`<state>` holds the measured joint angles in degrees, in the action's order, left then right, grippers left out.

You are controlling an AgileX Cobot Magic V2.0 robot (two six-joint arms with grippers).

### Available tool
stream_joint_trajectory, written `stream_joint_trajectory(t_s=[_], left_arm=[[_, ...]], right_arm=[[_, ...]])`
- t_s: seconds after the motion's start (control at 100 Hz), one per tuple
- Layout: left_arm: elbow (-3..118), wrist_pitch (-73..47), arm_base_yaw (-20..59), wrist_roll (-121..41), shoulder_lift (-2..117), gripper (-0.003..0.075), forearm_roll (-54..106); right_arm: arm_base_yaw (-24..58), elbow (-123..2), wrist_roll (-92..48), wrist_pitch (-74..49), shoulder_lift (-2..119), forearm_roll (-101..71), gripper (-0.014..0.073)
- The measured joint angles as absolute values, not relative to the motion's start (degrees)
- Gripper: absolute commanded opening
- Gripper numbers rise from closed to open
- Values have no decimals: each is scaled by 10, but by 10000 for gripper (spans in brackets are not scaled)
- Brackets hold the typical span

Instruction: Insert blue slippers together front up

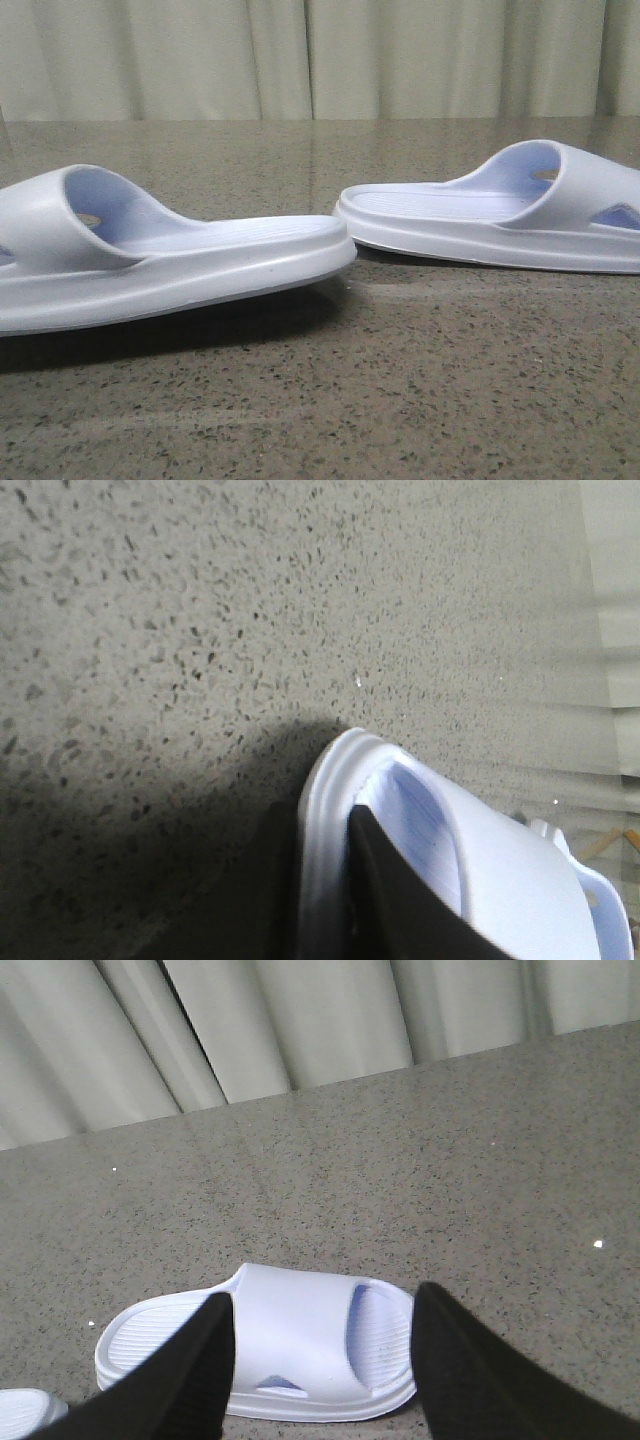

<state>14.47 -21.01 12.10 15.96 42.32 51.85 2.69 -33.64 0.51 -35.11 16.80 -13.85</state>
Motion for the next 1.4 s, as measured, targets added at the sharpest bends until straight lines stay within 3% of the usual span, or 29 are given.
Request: stream_joint_trajectory(t_s=[0.87, 1.4], left_arm=[[226, -262, 121, 160, 324, 16, 563], [226, -269, 121, 150, 323, 16, 565]], right_arm=[[27, -336, 5, -350, 172, -115, 337], [27, -336, 114, -315, 380, -52, 337]])
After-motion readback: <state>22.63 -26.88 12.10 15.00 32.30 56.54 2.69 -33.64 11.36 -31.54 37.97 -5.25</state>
